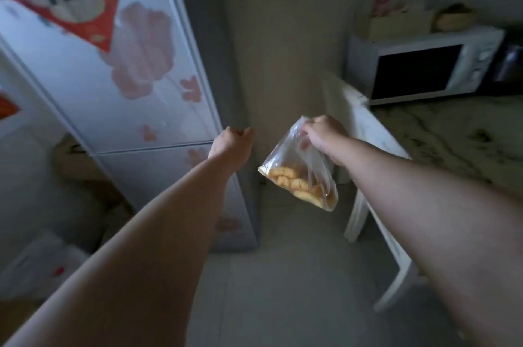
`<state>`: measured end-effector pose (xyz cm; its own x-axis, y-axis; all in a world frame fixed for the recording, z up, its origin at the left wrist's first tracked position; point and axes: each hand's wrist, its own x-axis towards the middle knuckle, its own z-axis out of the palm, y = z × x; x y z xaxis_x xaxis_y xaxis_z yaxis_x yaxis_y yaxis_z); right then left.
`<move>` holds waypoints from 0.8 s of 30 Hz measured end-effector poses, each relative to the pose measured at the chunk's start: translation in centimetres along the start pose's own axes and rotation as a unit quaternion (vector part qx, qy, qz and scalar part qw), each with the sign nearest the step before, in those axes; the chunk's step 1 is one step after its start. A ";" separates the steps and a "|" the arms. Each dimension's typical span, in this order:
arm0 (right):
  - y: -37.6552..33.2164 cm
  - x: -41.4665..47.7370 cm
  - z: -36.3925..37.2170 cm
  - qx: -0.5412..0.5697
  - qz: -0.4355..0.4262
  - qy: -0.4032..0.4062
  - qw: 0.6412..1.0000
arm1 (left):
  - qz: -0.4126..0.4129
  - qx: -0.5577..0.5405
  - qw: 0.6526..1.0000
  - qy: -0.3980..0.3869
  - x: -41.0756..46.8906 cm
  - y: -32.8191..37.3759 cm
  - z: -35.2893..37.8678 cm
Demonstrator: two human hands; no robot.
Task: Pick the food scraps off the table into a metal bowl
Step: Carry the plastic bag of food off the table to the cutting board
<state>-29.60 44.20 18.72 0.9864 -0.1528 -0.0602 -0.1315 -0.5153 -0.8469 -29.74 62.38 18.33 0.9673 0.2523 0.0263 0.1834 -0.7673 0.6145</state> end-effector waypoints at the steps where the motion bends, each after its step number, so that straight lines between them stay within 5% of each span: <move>1: -1.4 -0.5 2.9 -0.014 -0.011 -0.027 0.999 | -0.024 0.001 1.000 0.001 0.0 -3.0 -1.7; 13: -8.8 -4.1 30.0 -0.107 -0.089 -0.241 0.960 | -0.273 0.023 0.961 0.041 -5.9 -26.5 -11.8; 20: -13.4 -9.5 40.9 -0.163 -0.123 -0.452 0.868 | -0.402 0.006 0.914 0.054 -10.1 -35.0 -16.9; 24: -15.4 -13.4 46.4 -0.169 -0.144 -0.472 0.853 | -0.461 0.009 0.882 0.096 -13.3 -38.7 -18.9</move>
<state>-36.25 93.32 7.99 0.6012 0.6859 -0.4100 0.2655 -0.6554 -0.7071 -53.04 99.85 9.09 0.3577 0.8676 -0.3453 0.8814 -0.1915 0.4319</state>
